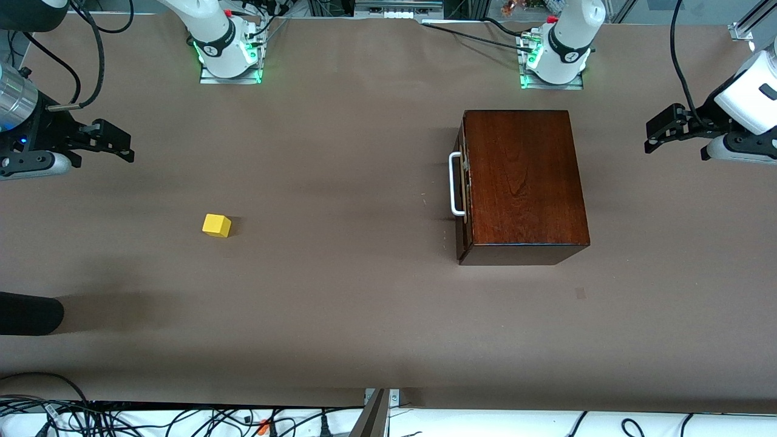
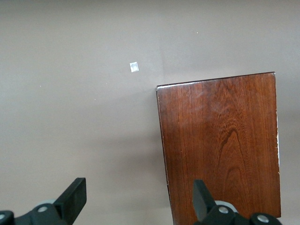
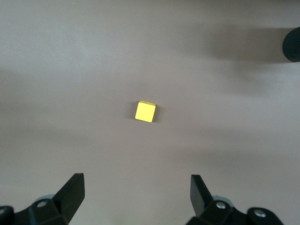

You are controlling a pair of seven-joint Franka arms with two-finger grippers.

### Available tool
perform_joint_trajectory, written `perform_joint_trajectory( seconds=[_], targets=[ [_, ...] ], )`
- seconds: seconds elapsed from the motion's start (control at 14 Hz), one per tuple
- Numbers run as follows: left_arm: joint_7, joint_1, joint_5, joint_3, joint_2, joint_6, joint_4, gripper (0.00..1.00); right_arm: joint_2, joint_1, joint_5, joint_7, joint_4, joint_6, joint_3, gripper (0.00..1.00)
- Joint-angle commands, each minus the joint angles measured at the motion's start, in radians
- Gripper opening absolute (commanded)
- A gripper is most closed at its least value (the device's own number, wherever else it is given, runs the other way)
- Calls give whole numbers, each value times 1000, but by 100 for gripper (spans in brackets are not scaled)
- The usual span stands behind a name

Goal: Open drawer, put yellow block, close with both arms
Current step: 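Move the left gripper toward the white drawer handle of the wooden box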

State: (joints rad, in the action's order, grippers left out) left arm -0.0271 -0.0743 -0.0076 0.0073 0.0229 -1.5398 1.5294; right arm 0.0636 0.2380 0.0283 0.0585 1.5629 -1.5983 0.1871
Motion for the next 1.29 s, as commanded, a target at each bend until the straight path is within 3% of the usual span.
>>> perform_joint_trajectory(
  seconds=[0.0, 0.72, 0.86, 1.22],
  targets=[
    [-10, 8, -8, -3, 3, 7, -5, 100, 8, -9, 7, 7, -21, 8, -3, 100],
    [27, 1, -20, -21, -1, 53, -15, 100, 8, -9, 7, 7, -21, 8, -3, 100],
    [135, -4, -22, -64, -4, 55, -17, 100, 8, -9, 7, 7, -21, 8, -3, 100],
    [375, -5, -22, -249, 2, 50, -18, 100, 8, -9, 7, 7, -21, 8, -3, 100]
  ],
)
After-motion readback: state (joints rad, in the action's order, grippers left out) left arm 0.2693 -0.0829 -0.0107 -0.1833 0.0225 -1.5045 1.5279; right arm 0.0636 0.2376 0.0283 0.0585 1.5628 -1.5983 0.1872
